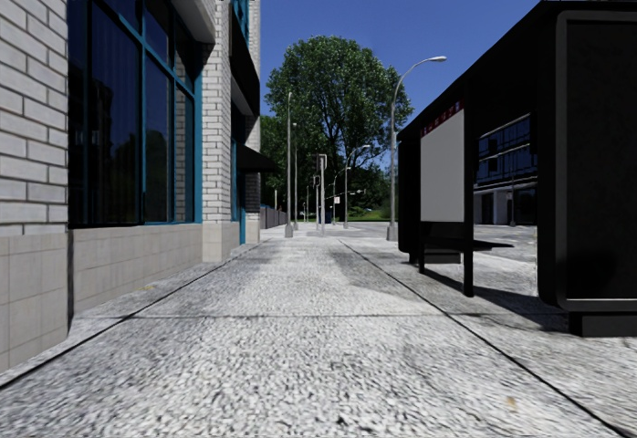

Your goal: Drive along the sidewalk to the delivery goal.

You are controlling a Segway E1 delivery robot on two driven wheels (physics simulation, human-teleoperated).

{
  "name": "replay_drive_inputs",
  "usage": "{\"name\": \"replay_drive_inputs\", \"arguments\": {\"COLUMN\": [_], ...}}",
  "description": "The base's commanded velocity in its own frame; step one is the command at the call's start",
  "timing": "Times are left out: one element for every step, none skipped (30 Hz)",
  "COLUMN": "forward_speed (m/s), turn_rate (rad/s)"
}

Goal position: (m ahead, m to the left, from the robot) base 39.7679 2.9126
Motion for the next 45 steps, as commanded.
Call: {"name": "replay_drive_inputs", "arguments": {"forward_speed": [2.0, 2.0, 2.0, 2.0, 2.0, 2.0, 2.0, 2.0, 2.0, 2.0, 2.0, 2.0, 2.0, 2.0, 2.0, 2.0, 2.0, 2.0, 2.0, 2.0, 2.0, 2.0, 2.0, 2.0, 2.0, 2.0, 2.0, 2.0, 2.0, 2.0, 2.0, 2.0, 2.0, 2.0, 2.0, 2.0, 2.0, 2.0, 2.0, 2.0, 2.0, 2.0, 2.0, 2.0, 2.0], "turn_rate": [0.0, 0.0, 0.0, 0.0, 0.0, 0.0, 0.0, 0.0, 0.0, 0.0, 0.0, 0.0, 0.0, 0.0, 0.0, 0.0, 0.0, 0.0, 0.0, 0.0, 0.0, 0.0, 0.0, 0.0, 0.0, 0.0, 0.0, 0.0, 0.0, 0.0, 0.0, 0.0, 0.0, 0.0, 0.0, 0.0, 0.0, 0.0, 0.0, 0.0, 0.0, 0.0, 0.0, 0.0, 0.0]}}
